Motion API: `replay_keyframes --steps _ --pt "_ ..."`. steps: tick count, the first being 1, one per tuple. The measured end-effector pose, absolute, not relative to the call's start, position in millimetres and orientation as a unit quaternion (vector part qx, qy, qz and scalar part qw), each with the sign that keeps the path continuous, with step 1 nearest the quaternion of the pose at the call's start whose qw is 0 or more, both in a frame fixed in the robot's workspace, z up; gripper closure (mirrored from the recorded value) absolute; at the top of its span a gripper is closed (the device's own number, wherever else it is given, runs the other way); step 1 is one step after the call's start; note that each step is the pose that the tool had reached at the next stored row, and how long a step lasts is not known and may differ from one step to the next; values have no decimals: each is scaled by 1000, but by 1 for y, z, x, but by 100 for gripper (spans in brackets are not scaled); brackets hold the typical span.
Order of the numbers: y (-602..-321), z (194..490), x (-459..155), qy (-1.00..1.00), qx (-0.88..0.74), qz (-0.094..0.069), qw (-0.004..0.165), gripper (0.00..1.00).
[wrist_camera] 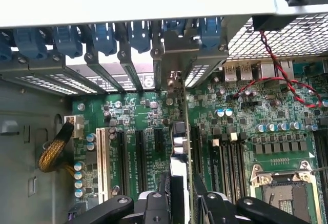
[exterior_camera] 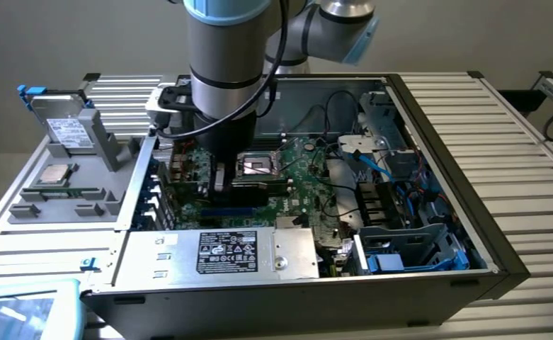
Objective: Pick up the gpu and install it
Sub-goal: 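Insert the gpu into the slot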
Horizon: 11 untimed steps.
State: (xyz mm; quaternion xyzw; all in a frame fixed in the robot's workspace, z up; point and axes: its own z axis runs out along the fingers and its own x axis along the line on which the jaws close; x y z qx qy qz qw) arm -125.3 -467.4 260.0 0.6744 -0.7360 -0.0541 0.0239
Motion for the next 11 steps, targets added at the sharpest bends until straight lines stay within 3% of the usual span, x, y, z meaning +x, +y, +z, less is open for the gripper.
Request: replay_keyframes --steps 11 --pt "-469 259 -121 -736 674 -55 24 72"
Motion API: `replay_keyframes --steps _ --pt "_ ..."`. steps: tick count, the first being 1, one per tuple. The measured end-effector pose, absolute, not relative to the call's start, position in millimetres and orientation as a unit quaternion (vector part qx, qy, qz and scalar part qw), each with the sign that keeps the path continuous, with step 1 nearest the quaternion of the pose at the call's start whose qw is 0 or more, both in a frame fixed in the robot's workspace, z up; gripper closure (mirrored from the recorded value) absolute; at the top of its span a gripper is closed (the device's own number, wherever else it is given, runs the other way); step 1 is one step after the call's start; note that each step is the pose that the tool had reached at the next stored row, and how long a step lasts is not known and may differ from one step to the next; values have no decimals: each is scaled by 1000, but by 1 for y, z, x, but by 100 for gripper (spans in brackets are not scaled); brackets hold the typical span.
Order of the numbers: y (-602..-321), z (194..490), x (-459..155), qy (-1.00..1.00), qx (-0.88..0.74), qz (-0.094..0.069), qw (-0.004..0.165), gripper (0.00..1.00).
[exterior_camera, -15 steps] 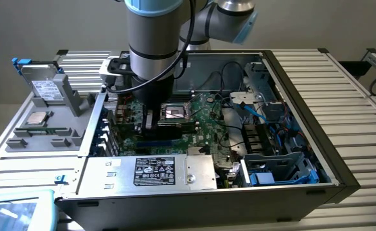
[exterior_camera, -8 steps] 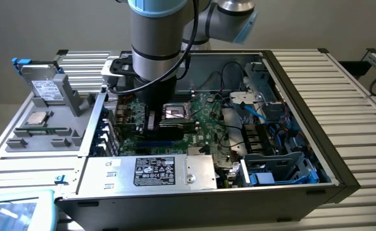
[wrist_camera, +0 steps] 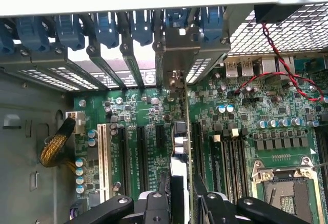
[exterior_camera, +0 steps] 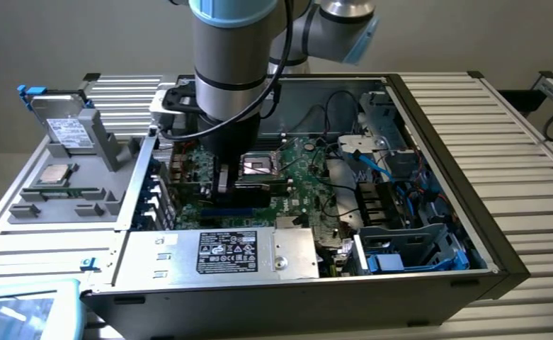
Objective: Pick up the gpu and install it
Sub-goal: 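Insert the gpu into the slot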
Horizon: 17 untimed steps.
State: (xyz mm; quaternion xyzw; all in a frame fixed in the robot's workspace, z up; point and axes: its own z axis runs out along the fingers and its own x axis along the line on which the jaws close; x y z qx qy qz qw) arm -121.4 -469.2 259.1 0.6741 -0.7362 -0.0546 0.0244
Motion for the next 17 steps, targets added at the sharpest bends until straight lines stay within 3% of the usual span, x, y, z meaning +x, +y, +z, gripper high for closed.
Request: replay_keyframes --steps 17 --pt "-470 255 -124 -736 675 -57 26 72"
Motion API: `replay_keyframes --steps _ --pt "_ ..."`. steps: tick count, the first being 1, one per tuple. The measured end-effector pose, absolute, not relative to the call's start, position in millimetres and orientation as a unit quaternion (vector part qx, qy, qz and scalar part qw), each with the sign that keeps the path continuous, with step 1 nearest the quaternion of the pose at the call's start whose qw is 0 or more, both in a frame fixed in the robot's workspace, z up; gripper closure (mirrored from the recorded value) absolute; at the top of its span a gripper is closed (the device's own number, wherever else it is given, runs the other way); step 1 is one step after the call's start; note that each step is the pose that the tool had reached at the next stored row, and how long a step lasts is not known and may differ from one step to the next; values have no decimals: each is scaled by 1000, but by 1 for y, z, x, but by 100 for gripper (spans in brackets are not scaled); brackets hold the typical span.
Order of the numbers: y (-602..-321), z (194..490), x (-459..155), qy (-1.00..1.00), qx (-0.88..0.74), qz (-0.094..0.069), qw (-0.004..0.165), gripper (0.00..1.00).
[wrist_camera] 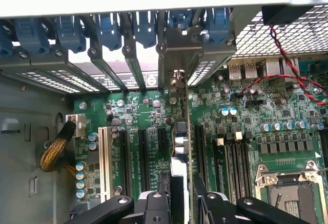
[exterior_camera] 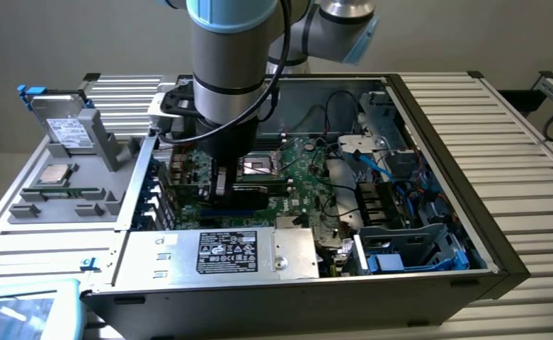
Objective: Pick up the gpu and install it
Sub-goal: 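Insert the gpu into the slot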
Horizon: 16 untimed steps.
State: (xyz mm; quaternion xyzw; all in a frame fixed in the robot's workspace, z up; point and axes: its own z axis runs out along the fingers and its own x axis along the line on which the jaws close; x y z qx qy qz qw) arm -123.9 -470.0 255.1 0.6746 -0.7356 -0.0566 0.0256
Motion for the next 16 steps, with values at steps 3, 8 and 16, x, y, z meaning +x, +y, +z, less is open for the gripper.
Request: replay_keyframes --steps 3,8,16 --pt "-470 255 -124 -735 675 -60 26 72" --pt "-470 255 -124 -734 675 -61 26 72" --pt "-471 253 -124 -734 675 -62 27 72"
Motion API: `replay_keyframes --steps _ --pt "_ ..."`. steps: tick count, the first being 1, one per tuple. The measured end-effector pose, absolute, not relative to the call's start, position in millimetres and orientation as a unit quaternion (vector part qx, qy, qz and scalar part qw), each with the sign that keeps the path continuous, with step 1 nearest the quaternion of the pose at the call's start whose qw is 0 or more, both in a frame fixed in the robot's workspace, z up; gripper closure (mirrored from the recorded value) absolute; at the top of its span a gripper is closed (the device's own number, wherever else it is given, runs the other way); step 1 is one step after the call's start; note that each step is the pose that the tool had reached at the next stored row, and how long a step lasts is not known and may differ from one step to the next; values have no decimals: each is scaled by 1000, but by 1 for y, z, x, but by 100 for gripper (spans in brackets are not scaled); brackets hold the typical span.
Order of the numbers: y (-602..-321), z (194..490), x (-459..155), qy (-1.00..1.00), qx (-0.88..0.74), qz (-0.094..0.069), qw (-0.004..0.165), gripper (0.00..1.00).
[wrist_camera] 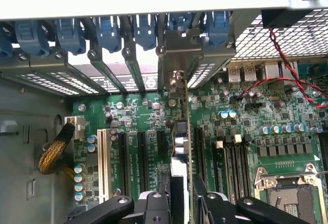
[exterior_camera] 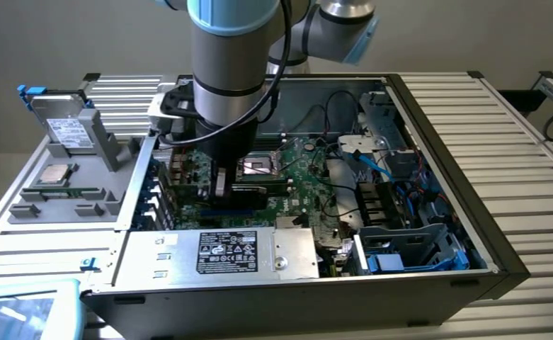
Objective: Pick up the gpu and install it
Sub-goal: 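Insert the gpu into the slot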
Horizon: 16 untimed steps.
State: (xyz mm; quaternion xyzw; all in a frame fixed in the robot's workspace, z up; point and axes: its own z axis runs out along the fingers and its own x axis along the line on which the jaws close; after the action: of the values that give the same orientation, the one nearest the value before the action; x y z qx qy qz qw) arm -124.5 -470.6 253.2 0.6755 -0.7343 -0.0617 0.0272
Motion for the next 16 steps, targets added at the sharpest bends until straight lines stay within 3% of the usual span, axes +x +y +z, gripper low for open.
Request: replay_keyframes --steps 16 --pt "-472 249 -124 -734 676 -62 28 72"
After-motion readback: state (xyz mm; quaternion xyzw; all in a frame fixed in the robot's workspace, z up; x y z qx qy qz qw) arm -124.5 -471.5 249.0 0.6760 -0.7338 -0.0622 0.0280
